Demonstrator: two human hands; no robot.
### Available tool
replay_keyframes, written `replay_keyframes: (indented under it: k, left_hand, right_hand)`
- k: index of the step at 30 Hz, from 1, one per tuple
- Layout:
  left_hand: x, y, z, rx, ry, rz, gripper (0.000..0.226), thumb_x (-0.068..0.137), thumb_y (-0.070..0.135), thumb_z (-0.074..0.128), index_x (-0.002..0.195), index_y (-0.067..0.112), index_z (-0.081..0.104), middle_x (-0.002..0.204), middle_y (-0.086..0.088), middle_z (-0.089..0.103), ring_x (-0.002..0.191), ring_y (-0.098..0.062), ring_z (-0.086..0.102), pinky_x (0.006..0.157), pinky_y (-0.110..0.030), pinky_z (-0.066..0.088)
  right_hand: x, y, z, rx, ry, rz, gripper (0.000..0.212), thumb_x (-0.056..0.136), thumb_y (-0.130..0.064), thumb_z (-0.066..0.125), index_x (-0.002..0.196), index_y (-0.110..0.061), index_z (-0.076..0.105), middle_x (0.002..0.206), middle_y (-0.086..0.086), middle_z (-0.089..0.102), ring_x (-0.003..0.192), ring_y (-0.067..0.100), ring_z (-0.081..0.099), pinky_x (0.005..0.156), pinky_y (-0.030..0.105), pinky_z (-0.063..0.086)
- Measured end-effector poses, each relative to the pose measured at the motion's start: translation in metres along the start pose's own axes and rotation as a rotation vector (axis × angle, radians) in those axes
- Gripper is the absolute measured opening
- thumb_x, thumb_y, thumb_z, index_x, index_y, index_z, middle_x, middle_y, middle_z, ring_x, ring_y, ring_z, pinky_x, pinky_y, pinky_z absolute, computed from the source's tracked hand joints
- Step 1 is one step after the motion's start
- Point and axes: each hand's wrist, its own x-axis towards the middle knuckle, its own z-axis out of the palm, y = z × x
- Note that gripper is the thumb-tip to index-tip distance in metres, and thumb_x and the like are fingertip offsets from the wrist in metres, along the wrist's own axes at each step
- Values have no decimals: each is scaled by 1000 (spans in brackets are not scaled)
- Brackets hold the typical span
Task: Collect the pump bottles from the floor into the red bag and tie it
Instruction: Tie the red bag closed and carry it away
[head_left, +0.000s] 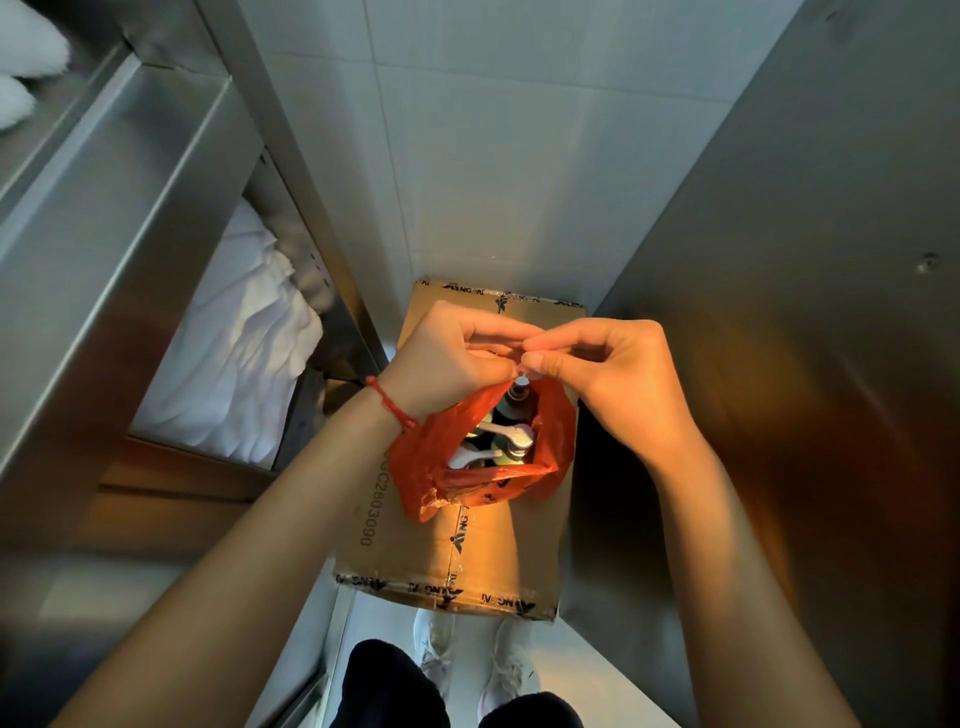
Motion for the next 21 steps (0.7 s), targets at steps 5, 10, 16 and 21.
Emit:
replay_keyframes:
  k: [5, 10, 16, 21]
  left_hand:
    - [-6, -12, 2, 90, 216, 31, 39, 69, 3, 73, 104, 20, 64, 87, -2, 70, 76, 0, 64, 72, -13, 50]
    - [-17, -28, 6, 164, 426, -5, 36, 70, 13, 74, 103, 24, 66, 76, 12, 66, 66, 3, 59, 68, -11, 49]
    - [-29, -33, 1, 243, 561, 38, 11, 75, 17, 69, 84, 23, 71, 70, 3, 69, 65, -1, 61, 62, -11, 47]
    - [-28, -25, -5, 209, 570, 168, 5, 74, 24, 67, 79, 24, 69, 75, 8, 64, 72, -8, 62, 66, -20, 50]
  right_hand:
    - [-3, 11, -2, 117, 48, 36, 16, 70, -1, 73, 76, -15, 72, 64, -6, 71, 65, 11, 66, 64, 19, 52]
    - [-13, 26, 3, 139, 190, 92, 31, 70, -1, 74, 98, -13, 68, 78, 2, 70, 71, 7, 65, 73, 22, 54]
    - [-23, 28, 0, 136, 313, 162, 24, 72, -7, 73, 90, -23, 69, 74, -1, 75, 76, 14, 71, 77, 33, 55]
    - [-24, 19, -7, -34, 316, 59, 11, 71, -12, 74, 74, -22, 72, 70, -9, 72, 68, 5, 68, 67, 19, 53]
